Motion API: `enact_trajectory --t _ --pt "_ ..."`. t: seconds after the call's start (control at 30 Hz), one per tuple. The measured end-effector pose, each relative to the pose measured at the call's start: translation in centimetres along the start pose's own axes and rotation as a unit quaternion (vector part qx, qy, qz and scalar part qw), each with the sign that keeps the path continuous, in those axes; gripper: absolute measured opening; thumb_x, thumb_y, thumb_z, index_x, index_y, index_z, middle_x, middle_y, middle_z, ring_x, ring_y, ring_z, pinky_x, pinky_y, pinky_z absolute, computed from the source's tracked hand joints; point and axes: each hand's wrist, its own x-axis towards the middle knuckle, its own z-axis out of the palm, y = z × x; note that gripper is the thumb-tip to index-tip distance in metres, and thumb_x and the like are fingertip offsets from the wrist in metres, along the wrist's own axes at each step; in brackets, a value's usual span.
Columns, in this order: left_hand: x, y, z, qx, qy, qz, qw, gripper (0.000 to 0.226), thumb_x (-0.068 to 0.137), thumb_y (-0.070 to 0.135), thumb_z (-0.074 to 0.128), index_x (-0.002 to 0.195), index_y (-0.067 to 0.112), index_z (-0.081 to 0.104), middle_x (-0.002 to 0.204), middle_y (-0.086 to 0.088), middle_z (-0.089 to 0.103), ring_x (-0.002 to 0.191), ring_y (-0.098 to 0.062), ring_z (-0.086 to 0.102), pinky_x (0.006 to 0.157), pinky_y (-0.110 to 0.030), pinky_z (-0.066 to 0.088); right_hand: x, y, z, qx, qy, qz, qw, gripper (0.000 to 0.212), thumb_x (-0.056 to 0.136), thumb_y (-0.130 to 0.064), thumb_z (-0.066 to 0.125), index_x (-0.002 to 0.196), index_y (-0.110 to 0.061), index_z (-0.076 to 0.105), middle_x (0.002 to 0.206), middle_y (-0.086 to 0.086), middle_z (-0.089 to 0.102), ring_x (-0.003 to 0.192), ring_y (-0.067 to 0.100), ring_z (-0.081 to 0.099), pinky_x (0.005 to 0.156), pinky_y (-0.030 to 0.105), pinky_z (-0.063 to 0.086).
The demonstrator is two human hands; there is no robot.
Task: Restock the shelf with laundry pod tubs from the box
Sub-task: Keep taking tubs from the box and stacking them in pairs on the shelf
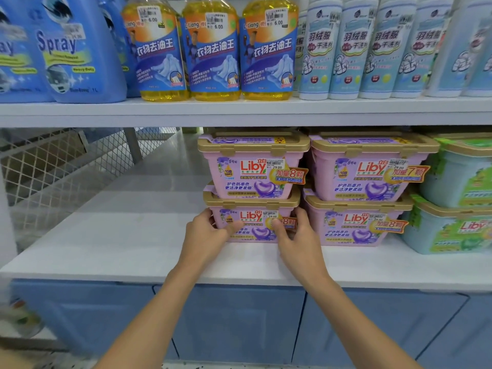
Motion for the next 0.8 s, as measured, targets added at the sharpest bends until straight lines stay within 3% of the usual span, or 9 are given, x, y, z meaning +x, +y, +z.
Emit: enact_trajectory --t 0.1,0.27,0.43,0.53,0.63,0.8 --pt "-0.8 0.3 -0.4 0.029 -0.012 0.015 0.999 0.036 0.084 0.043 0.080 0.113 0.028 0.066 0.103 0.015 0.074 0.095 -0.003 0.071 0.079 -0.021 0.057 -0.2 -0.4 -0.2 -0.007 -0.003 0.011 1.000 0.034 0.096 -0.037 0.064 0.127 -0.030 0.052 0.114 -0.015 0.070 0.099 0.008 0.068 0.089 0.036 0.055" --pt "-2.6 0.6 -2.2 0.075 -0.022 0.014 0.997 0.037 0.090 0.049 0.070 0.122 0.033 0.065 0.124 0.010 0.072 0.119 -0.010 0.064 0.103 -0.038 0.051 -1.3 -1.3 -0.3 -0.013 -0.017 0.044 0.999 0.039 0.094 -0.040 0.066 0.128 -0.032 0.049 0.100 -0.025 0.067 0.094 0.010 0.069 0.085 0.036 0.054" --pt "-4.2 1.0 -3.1 0.120 -0.041 0.020 0.992 0.049 0.088 0.059 0.063 0.132 0.039 0.060 0.139 0.009 0.064 0.134 -0.013 0.053 0.109 -0.042 0.047 -3.9 -2.4 0.0 -0.054 0.002 0.061 0.997 0.041 0.091 -0.026 0.066 0.126 -0.017 0.045 0.119 -0.001 0.061 0.112 0.028 0.059 0.083 0.035 0.043" --pt "-5.7 1.4 -3.9 0.169 -0.037 0.019 0.985 0.064 0.087 0.066 0.057 0.142 0.033 0.053 0.148 0.004 0.056 0.135 -0.018 0.053 0.108 -0.040 0.047 -6.8 -2.8 0.7 -0.121 -0.021 0.049 0.991 0.059 0.091 -0.025 0.066 0.142 -0.012 0.039 0.141 0.009 0.050 0.130 0.030 0.047 0.100 0.040 0.042" --pt "-8.0 1.0 -6.0 0.227 -0.031 -0.003 0.973 0.068 0.093 0.060 0.054 0.152 0.030 0.041 0.155 0.002 0.048 0.137 -0.021 0.050 0.111 -0.039 0.044 -9.8 -3.9 1.7 -0.161 -0.079 0.018 0.984 0.063 0.096 -0.030 0.060 0.151 -0.012 0.033 0.155 0.005 0.038 0.143 0.023 0.035 0.113 0.038 0.036" --pt "-13.7 0.7 -12.4 0.328 -0.036 -0.044 0.943 0.066 0.099 0.055 0.052 0.155 0.024 0.038 0.155 0.002 0.047 0.141 -0.018 0.045 0.112 -0.033 0.041 -12.5 -6.6 3.8 -0.173 -0.200 -0.049 0.963 0.057 0.099 -0.035 0.054 0.151 -0.016 0.038 0.157 0.000 0.037 0.146 0.016 0.031 0.118 0.032 0.029"
